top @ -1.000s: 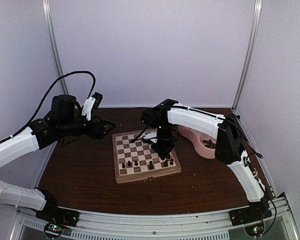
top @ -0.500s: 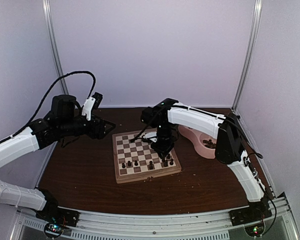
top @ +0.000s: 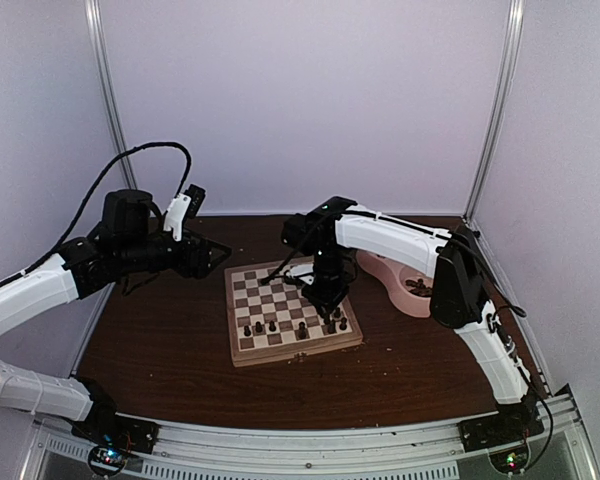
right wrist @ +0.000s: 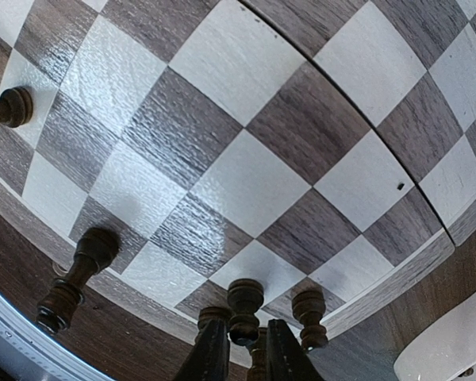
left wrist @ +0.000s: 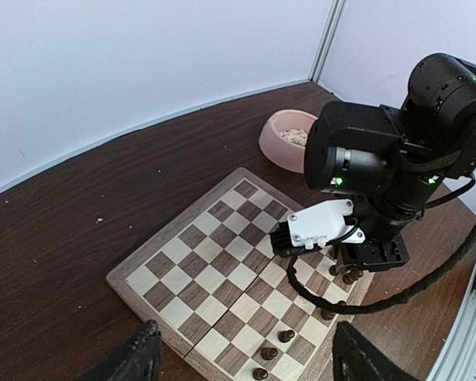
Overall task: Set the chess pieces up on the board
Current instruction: Place the pawn on the chessboard, then adjust the pawn at b7, then pick up the knight from the storage box.
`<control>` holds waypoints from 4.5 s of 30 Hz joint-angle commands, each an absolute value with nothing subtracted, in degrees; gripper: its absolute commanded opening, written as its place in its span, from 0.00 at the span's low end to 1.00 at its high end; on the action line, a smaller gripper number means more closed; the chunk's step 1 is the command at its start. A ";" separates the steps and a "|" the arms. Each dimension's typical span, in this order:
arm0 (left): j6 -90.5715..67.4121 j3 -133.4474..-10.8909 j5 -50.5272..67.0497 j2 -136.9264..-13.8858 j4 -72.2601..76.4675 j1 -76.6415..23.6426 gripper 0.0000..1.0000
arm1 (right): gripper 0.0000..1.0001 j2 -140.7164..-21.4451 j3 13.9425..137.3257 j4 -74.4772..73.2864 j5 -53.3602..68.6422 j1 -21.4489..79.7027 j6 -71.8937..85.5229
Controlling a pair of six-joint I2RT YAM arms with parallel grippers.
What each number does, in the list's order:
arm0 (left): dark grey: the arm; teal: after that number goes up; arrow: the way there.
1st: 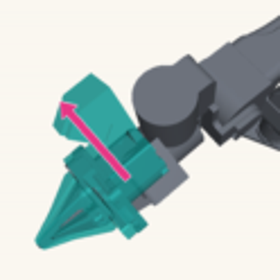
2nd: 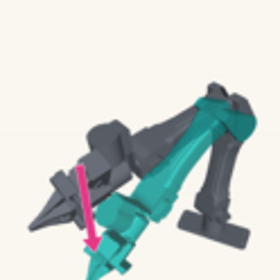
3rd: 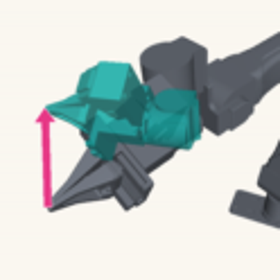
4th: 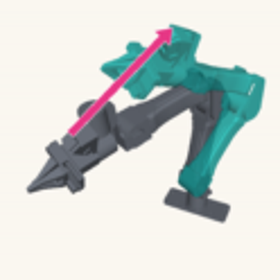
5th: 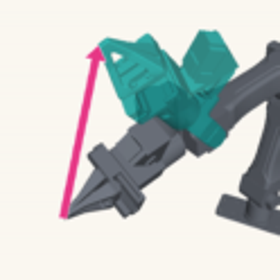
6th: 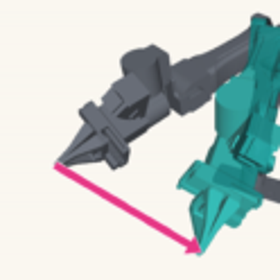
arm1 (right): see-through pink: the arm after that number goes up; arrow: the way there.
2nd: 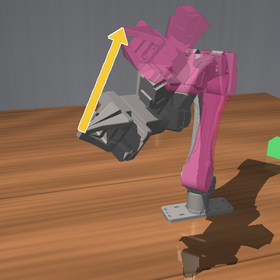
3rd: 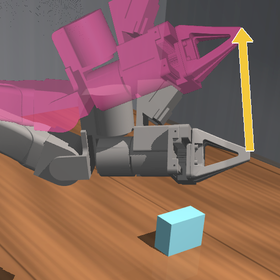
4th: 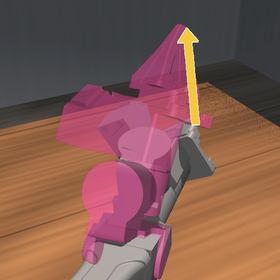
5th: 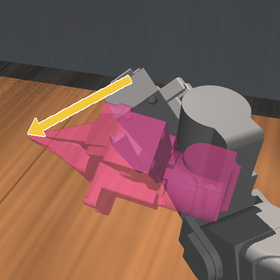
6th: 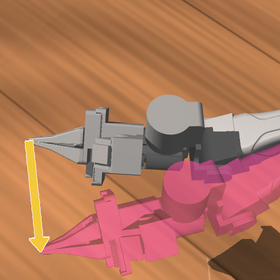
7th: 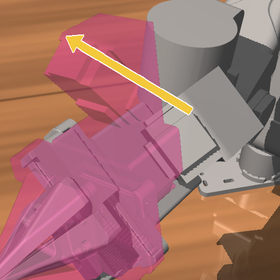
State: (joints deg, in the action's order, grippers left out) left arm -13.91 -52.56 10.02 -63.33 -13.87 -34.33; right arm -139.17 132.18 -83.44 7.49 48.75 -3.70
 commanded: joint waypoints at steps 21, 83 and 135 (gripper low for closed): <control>-12.92 -52.38 9.34 -63.00 -12.92 -34.37 0.74 | 0.22 -140.33 132.28 -83.75 6.50 48.69 -3.99; -13.09 -52.56 9.46 -63.55 -12.40 -34.37 0.74 | 0.12 -140.36 133.51 -82.28 4.20 48.58 -3.73; -17.59 -22.68 -9.90 -45.10 -12.19 -34.39 0.98 | 0.29 -97.57 75.10 -37.96 1.38 18.48 1.90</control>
State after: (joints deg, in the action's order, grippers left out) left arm -17.91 -27.44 -7.20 -46.78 -20.64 -34.33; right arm -92.90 71.57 -33.50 1.45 18.65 6.85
